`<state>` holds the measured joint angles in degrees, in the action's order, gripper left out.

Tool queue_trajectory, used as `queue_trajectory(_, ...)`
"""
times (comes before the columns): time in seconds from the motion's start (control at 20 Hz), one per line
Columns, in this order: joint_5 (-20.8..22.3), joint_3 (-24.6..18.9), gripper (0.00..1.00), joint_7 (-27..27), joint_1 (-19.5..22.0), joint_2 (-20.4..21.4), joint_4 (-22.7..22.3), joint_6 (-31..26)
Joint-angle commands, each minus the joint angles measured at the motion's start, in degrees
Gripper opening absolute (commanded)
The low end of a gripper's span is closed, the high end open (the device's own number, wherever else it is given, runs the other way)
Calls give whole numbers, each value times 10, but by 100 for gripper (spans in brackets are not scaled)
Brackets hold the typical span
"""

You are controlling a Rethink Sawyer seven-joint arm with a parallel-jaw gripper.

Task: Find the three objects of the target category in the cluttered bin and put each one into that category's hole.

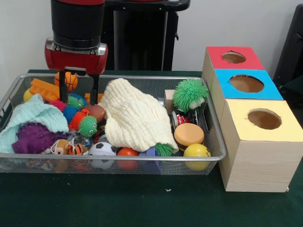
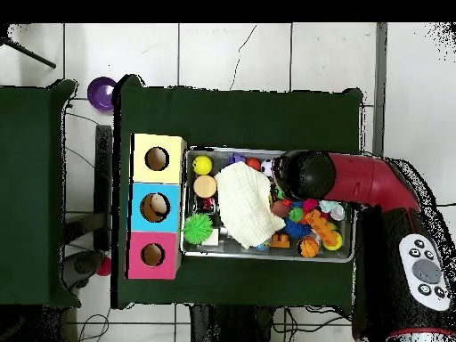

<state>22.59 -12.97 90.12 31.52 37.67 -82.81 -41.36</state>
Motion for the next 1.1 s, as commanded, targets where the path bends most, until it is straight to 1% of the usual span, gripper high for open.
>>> queue_trajectory(0.05,27,-30,100,-28,2,-45,-37,17)
queue_trajectory(0.2,36,-26,100,-19,1,-57,-39,42)
queue_trajectory(0.4,46,-24,100,-17,1,-67,-39,58)
queue_trajectory(0.55,52,-24,100,-20,2,-76,-37,62)
queue_trajectory(0.8,62,-23,100,-27,4,-79,-35,64)
queue_trajectory(1.1,80,-21,100,-42,7,-81,-21,64)
